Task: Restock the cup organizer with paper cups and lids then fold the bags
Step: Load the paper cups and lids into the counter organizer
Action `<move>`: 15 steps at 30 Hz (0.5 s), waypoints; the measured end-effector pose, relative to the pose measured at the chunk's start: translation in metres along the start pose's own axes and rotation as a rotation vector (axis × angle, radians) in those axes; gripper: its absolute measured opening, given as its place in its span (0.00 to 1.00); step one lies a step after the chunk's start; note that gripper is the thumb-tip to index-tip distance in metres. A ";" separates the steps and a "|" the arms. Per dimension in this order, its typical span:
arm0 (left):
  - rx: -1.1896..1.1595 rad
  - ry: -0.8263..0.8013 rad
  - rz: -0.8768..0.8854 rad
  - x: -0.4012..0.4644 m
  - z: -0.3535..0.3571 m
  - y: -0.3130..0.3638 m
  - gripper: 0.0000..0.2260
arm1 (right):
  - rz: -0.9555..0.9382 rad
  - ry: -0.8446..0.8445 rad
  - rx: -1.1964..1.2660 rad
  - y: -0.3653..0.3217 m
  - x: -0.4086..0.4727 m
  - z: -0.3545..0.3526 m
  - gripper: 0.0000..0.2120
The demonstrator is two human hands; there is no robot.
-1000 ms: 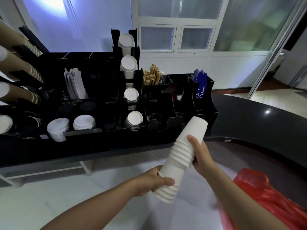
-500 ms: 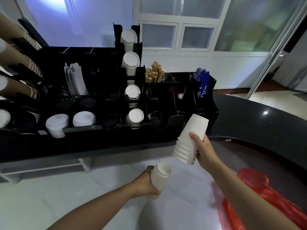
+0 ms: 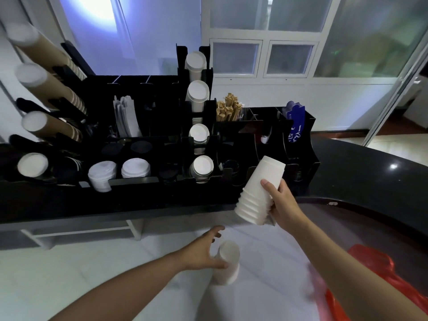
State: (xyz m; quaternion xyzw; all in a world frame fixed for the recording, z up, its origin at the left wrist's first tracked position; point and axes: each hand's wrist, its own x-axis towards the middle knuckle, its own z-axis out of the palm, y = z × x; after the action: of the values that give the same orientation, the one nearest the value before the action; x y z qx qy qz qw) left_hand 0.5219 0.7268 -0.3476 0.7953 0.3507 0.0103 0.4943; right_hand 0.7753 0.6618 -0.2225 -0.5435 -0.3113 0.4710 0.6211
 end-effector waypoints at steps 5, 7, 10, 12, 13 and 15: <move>0.251 0.159 0.125 -0.010 -0.035 0.034 0.33 | -0.047 -0.044 -0.019 -0.021 0.009 0.027 0.23; 0.352 0.295 0.261 -0.016 -0.054 0.051 0.21 | -0.092 -0.070 -0.009 -0.039 0.015 0.038 0.22; 0.507 0.558 0.620 -0.026 -0.085 0.075 0.07 | -0.177 -0.119 -0.035 -0.073 0.027 0.056 0.22; 0.629 0.697 0.815 -0.033 -0.106 0.092 0.05 | -0.223 -0.140 -0.089 -0.095 0.036 0.065 0.23; 0.676 0.752 0.872 -0.037 -0.118 0.102 0.06 | -0.240 -0.150 -0.105 -0.107 0.041 0.069 0.22; 0.746 0.853 0.917 -0.040 -0.141 0.115 0.06 | -0.264 -0.157 -0.098 -0.130 0.049 0.077 0.21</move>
State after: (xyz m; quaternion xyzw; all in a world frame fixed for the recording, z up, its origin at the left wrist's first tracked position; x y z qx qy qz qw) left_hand 0.5035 0.7830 -0.1706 0.9046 0.1246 0.4053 -0.0435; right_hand 0.7560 0.7411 -0.0862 -0.4888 -0.4502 0.4108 0.6242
